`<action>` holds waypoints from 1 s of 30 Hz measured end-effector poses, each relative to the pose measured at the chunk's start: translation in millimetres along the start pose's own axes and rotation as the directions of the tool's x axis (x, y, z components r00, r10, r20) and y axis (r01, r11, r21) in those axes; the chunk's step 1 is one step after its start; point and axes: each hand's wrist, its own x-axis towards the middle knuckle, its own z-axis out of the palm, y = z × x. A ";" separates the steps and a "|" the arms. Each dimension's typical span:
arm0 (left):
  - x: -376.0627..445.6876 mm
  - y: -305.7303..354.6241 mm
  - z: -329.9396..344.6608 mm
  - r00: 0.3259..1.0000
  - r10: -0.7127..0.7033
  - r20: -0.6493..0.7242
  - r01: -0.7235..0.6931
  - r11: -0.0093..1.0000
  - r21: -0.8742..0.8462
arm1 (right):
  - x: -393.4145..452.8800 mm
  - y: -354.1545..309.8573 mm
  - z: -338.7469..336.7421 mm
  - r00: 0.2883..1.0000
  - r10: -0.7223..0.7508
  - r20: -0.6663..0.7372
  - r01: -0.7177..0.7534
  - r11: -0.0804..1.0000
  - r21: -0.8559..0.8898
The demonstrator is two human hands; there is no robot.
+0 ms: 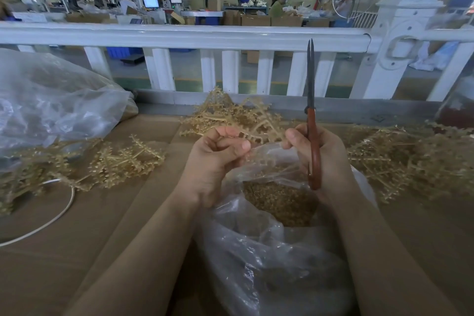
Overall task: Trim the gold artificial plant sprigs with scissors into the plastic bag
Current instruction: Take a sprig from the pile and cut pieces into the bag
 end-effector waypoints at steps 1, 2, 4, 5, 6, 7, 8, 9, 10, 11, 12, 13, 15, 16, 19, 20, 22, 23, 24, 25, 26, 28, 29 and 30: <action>0.4 -0.2 0.4 0.999 0.021 -0.028 -0.022 0.999 -0.043 | -0.5 -0.3 -0.9 1.000 -0.004 0.010 0.004 1.000 0.002; 0.8 -0.3 0.8 0.998 0.038 -0.043 -0.042 0.996 -0.083 | -1.1 -0.9 -1.4 1.000 -0.004 0.023 0.004 1.000 0.005; 0.8 0.1 2.1 0.997 0.051 -0.055 -0.058 0.989 -0.134 | -1.3 -2.2 -1.6 0.999 -0.008 0.049 0.008 1.000 -0.006; 0.6 0.2 3.0 0.997 0.049 -0.060 -0.057 0.987 -0.149 | -1.6 -3.2 -0.4 0.998 -0.006 0.065 0.007 1.000 -0.018; 0.3 0.0 4.0 0.997 0.047 -0.063 -0.056 0.985 -0.164 | -2.0 -4.6 1.5 0.997 0.003 0.080 0.000 1.000 -0.029; -0.2 -0.3 5.1 0.997 0.046 -0.066 -0.057 0.983 -0.176 | -2.7 -6.0 3.9 0.995 0.015 0.097 -0.011 0.999 -0.036; -0.4 -1.4 5.9 0.996 0.049 -0.069 -0.060 0.983 -0.176 | -3.7 -7.3 6.3 0.993 0.028 0.118 -0.024 0.999 -0.036; -0.9 -2.5 6.9 0.996 0.052 -0.073 -0.064 0.984 -0.164 | -4.3 -7.8 8.5 0.990 0.041 0.136 -0.037 0.999 -0.028; -1.2 -4.1 7.7 0.996 0.056 -0.076 -0.066 0.987 -0.145 | -4.7 -7.8 10.3 0.989 0.047 0.143 -0.044 0.999 -0.023; -2.2 -5.0 9.1 0.996 0.058 -0.075 -0.067 0.990 -0.125 | -4.6 -7.2 11.4 0.989 0.047 0.138 -0.044 0.999 -0.029; -2.5 -6.6 10.1 0.996 0.061 -0.071 -0.069 0.992 -0.104 | -4.3 -6.2 11.9 0.991 0.044 0.127 -0.039 0.998 -0.042; -3.3 -7.8 11.6 0.996 0.067 -0.064 -0.072 0.994 -0.083 | -3.9 -5.2 11.7 0.992 0.039 0.116 -0.032 0.998 -0.059; -4.6 -9.3 14.8 0.995 0.080 -0.057 -0.083 0.996 -0.041 | -3.4 -3.6 10.3 0.994 0.026 0.101 -0.019 0.997 -0.074; -4.7 -9.5 15.8 0.994 0.088 -0.063 -0.089 0.996 -0.024 | -3.2 -3.2 9.3 0.995 0.023 0.097 -0.016 0.998 -0.069; -3.3 -7.0 16.3 0.986 0.092 -0.142 -0.096 0.995 -0.027 | -2.8 -3.6 7.0 0.996 0.007 0.086 -0.008 1.000 0.008; -2.0 -5.3 13.7 0.979 0.089 -0.181 -0.097 0.995 -0.034 | -2.5 -3.9 6.0 0.997 0.003 0.075 -0.006 0.999 0.041; 0.2 0.0 6.6 0.971 0.068 -0.228 -0.088 0.993 -0.080 | -1.6 -3.8 3.6 0.999 0.008 0.048 -0.013 0.996 0.090; 0.1 3.7 3.2 0.975 0.040 -0.218 -0.069 0.990 -0.124 | -1.3 -3.7 2.6 0.999 0.020 0.038 -0.024 0.994 0.104; 0.4 6.5 0.3 0.982 0.005 -0.189 -0.037 0.985 -0.168 | -1.4 -4.0 1.9 0.999 0.030 0.032 -0.034 0.994 0.105; 0.1 8.6 -1.5 0.988 -0.033 -0.148 0.003 0.981 -0.195 | -1.4 -4.2 1.5 0.999 0.038 0.028 -0.040 0.995 0.091; -0.5 9.3 -2.5 0.992 -0.063 -0.109 0.042 0.981 -0.187 | -1.7 -4.7 1.5 0.999 0.041 0.028 -0.044 0.996 0.075; -2.4 9.8 -0.5 0.991 -0.121 -0.055 0.117 0.990 -0.073 | -2.6 -5.9 2.6 0.998 0.039 0.040 -0.042 0.997 0.065; -3.0 9.4 1.4 0.988 -0.149 -0.026 0.149 0.989 0.012 | -2.9 -6.4 3.3 0.998 0.035 0.049 -0.038 0.997 0.067; -3.0 7.4 2.5 0.985 -0.175 0.012 0.173 0.980 0.103 | -3.3 -7.2 3.8 0.998 0.031 0.059 -0.035 0.997 0.071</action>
